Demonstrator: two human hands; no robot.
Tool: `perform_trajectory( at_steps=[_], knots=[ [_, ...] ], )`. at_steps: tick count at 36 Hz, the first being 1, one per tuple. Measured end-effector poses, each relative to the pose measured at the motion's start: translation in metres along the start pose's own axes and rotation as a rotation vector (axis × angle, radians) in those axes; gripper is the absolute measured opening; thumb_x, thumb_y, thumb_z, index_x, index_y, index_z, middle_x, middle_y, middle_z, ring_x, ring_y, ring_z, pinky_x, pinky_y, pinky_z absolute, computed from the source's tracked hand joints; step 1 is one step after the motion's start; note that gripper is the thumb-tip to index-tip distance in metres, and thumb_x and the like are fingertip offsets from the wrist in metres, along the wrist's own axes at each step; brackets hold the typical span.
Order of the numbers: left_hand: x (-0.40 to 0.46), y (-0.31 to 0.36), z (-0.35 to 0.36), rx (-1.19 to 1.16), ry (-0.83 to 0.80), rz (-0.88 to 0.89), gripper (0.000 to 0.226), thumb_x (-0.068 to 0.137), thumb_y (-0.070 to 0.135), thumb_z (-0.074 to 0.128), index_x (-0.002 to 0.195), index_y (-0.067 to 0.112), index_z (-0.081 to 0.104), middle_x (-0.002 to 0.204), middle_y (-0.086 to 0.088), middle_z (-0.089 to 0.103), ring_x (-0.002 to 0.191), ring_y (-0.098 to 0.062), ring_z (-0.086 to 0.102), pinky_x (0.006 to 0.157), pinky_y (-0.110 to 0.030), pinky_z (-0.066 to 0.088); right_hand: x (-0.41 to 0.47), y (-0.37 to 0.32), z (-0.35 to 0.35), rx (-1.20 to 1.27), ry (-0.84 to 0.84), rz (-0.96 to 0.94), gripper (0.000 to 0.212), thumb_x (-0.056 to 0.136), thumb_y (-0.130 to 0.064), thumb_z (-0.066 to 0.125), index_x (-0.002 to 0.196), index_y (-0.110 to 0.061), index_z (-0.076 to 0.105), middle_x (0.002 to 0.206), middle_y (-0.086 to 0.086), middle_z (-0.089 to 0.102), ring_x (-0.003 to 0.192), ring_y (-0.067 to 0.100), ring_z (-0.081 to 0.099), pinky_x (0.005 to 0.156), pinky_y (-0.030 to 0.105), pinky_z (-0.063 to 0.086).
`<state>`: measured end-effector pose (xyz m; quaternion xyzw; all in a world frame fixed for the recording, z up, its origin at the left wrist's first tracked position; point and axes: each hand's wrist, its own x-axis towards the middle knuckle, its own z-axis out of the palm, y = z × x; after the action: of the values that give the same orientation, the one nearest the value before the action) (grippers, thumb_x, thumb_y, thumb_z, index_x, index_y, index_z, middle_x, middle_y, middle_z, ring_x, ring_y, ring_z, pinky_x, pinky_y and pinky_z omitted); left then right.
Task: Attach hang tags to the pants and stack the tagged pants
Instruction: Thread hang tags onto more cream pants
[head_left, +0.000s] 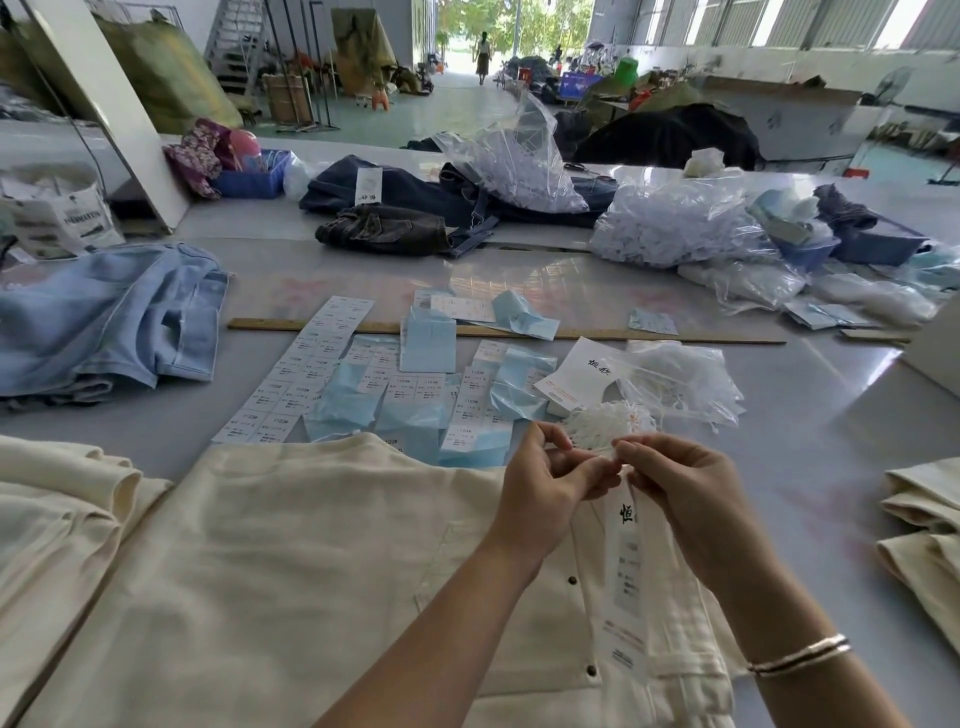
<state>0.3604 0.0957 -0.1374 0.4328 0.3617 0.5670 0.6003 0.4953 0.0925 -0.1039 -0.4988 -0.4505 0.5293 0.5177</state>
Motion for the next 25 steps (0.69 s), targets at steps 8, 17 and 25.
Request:
perform_trajectory(
  at_steps=[8,17,25],
  knots=[
    [0.0004,0.0007,-0.0015,0.022,-0.010,0.004,0.028,0.087,0.000,0.066,0.093,0.011,0.041,0.077,-0.004,0.073,0.073,-0.014,0.072,0.067,-0.021,0.056,0.0000,0.0017,0.0019,-0.080,0.034,-0.033,0.021,0.063,-0.031,0.074,0.078,-0.017,0.077,0.072,0.011,0.071,0.066,0.023,0.061,0.071,0.039,0.049],
    [0.0043,-0.0029,-0.0026,0.037,-0.015,-0.003,0.028,0.087,0.002,0.066,0.091,0.014,0.041,0.075,-0.005,0.071,0.074,-0.015,0.072,0.068,-0.022,0.056,0.0019,0.0052,0.0020,-0.126,0.060,-0.027,0.006,0.079,-0.015,0.072,0.076,-0.016,0.077,0.074,0.015,0.071,0.070,0.031,0.058,0.073,0.044,0.048],
    [0.0070,-0.0028,-0.0020,0.057,-0.021,-0.021,0.029,0.087,0.003,0.067,0.091,0.015,0.040,0.076,-0.005,0.072,0.075,-0.017,0.072,0.070,-0.024,0.058,-0.0009,0.0055,0.0023,-0.100,0.062,-0.039,0.005,0.077,-0.019,0.072,0.078,-0.015,0.076,0.077,0.019,0.071,0.070,0.033,0.059,0.072,0.044,0.049]
  ],
)
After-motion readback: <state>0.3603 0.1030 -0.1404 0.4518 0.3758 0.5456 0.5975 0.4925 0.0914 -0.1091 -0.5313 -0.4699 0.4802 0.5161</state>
